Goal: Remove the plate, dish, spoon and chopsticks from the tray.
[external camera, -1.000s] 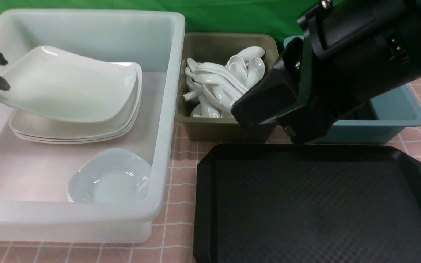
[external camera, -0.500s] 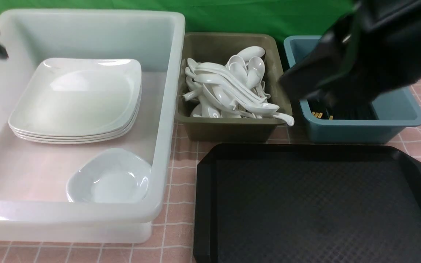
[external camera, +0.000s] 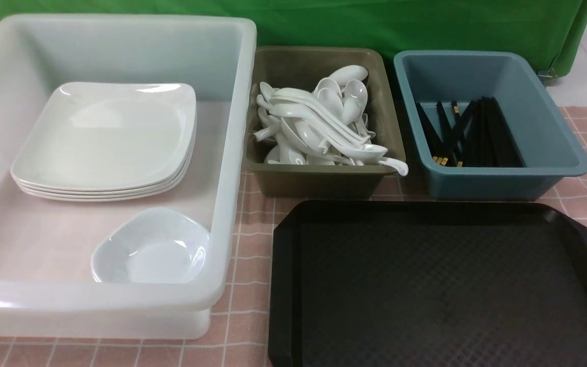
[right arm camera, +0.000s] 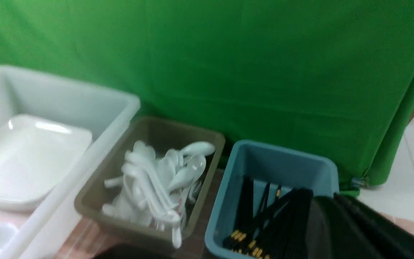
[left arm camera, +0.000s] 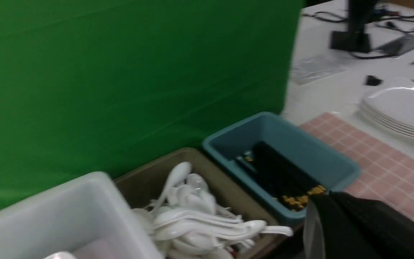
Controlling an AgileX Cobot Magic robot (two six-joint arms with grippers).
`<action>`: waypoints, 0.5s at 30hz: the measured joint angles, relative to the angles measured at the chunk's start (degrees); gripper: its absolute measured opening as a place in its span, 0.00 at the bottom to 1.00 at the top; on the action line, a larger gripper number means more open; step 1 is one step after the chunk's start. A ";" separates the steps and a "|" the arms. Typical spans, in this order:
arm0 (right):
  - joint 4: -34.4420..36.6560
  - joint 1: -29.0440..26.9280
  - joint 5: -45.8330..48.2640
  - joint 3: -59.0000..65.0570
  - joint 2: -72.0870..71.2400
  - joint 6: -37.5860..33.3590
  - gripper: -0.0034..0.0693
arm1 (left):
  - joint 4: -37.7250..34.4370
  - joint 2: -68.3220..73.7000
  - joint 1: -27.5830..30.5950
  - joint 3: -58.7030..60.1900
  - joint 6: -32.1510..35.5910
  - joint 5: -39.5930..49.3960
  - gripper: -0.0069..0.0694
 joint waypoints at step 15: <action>-3.23 0.00 -31.48 46.40 -35.83 9.03 0.09 | 5.53 -43.75 -6.11 58.73 -11.15 -24.28 0.08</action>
